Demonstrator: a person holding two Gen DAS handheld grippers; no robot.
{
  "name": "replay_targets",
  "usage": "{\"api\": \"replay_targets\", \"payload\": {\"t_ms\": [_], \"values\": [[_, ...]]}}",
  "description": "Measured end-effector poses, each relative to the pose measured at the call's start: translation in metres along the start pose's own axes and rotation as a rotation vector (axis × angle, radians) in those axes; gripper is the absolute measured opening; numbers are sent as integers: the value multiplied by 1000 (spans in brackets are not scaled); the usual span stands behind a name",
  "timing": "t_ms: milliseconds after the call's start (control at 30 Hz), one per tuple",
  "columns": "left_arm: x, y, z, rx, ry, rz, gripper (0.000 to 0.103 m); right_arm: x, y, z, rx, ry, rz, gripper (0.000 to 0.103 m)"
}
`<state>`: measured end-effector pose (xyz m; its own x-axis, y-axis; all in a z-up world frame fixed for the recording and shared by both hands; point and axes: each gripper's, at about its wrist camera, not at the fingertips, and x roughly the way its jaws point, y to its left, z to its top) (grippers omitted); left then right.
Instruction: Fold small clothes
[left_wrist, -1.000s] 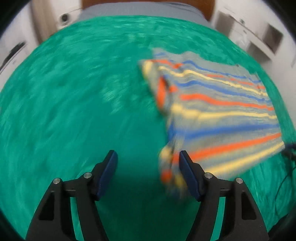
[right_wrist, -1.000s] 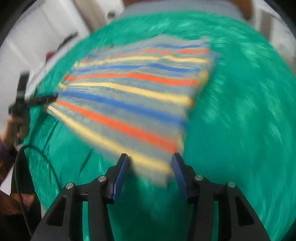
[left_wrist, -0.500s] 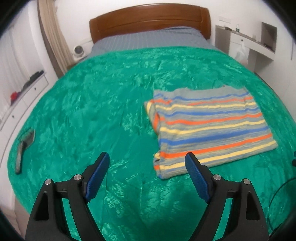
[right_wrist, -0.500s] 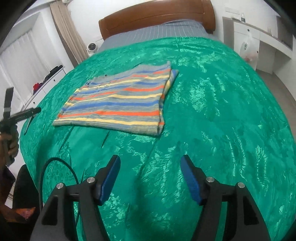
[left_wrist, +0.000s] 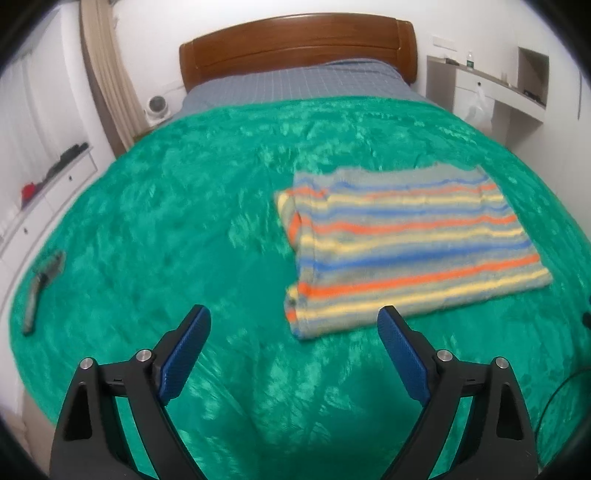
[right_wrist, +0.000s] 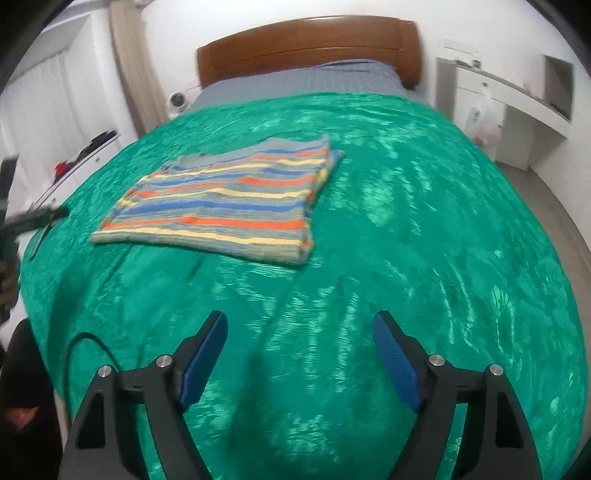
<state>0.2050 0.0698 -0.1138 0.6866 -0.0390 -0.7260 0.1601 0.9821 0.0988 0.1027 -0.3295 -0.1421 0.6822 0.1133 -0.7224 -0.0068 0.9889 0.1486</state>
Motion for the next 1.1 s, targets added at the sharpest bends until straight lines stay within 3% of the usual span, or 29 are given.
{"api": "replay_targets", "payload": {"t_ms": [200,333,600,1100], "values": [[46,-2,-64,26,14,-22,95,20,-20,-28,73,-78,-52,80],[40,6,-93,-33,-148,-33,102,28,-24,-45,71,-143,-60,85],[40,15,-99,-83,-188,-113,102,33,-27,-48,71,-178,-55,89],[42,16,-100,-85,-194,-112,102,34,-27,-51,69,-188,-63,89]]}}
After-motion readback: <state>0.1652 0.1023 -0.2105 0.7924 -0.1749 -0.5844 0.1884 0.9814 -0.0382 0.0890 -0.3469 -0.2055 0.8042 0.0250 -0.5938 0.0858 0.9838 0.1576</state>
